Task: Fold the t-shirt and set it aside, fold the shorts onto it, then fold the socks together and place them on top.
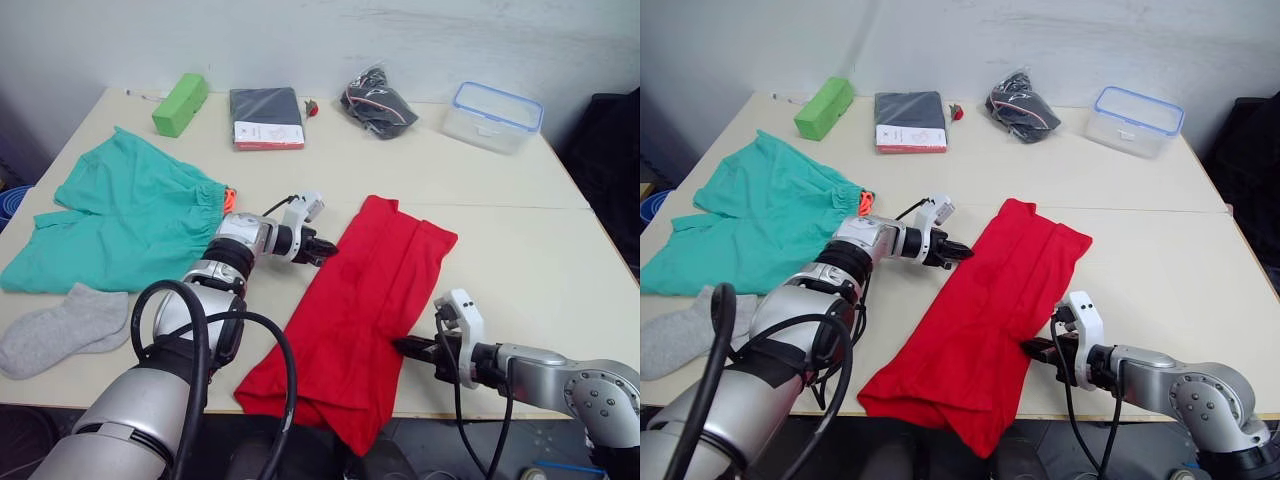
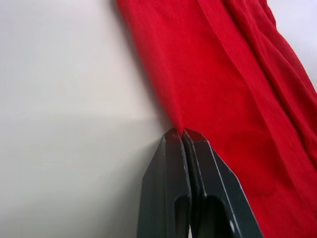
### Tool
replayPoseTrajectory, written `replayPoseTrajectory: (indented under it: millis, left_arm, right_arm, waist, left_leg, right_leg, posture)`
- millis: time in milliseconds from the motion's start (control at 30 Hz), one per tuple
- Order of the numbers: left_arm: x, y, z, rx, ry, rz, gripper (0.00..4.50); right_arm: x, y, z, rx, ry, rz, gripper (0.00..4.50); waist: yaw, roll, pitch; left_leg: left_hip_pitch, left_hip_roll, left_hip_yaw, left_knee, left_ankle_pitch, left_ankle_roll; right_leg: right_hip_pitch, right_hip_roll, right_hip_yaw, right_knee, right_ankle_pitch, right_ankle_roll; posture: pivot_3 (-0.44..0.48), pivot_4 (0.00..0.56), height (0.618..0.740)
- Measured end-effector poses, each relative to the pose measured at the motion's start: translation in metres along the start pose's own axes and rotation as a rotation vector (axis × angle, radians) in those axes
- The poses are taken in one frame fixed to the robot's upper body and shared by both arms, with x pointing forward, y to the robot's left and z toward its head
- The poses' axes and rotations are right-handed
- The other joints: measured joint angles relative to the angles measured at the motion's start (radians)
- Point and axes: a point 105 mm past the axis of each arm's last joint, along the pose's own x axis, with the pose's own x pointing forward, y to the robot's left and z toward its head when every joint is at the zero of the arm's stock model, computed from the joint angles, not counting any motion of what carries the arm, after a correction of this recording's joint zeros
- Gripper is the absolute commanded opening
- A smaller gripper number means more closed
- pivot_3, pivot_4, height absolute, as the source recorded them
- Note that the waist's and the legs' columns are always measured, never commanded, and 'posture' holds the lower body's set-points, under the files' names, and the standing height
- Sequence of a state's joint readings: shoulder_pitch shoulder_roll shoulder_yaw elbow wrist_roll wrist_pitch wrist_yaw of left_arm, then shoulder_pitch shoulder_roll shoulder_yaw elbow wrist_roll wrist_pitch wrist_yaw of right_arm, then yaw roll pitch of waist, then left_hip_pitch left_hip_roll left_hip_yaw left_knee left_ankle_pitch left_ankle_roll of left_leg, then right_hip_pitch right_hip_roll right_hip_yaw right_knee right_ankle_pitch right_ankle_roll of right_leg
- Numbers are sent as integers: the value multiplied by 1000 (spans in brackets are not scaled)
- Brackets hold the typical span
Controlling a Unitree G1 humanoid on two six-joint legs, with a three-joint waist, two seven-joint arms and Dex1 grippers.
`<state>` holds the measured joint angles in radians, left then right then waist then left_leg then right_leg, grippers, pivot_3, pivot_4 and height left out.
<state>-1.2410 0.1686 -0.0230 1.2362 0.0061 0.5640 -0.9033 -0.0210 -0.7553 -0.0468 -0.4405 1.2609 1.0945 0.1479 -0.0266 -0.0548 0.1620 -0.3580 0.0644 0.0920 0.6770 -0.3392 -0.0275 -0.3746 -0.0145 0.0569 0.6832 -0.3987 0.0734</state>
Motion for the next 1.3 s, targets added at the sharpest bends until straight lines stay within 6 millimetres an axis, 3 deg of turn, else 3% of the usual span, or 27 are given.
replayPoseTrajectory:
  millis: [533,967,1300]
  left_arm:
    - [-19,8,-6,-92,-29,-20,0]
    - [-59,20,-35,-210,-193,130,0]
    - [-84,17,-54,-260,-237,231,0]
  right_arm:
    - [0,-6,16,-138,113,121,32]
    - [22,-35,63,-424,204,244,32]
    - [29,-48,80,-515,237,301,32]
  waist:
    - [-6,8,5]
    - [-32,8,5]
    - [-33,8,5]
  left_leg:
    - [-1,0,1,-1,0,0]
    - [3,0,1,4,1,-1]
    - [5,0,1,5,1,-1]
  right_leg:
    - [-2,0,0,-1,0,0]
    - [1,0,0,5,1,-1]
    - [3,-1,-1,5,1,-1]
  posture:
    - [0,150,740]
    - [0,150,740]
    - [0,150,740]
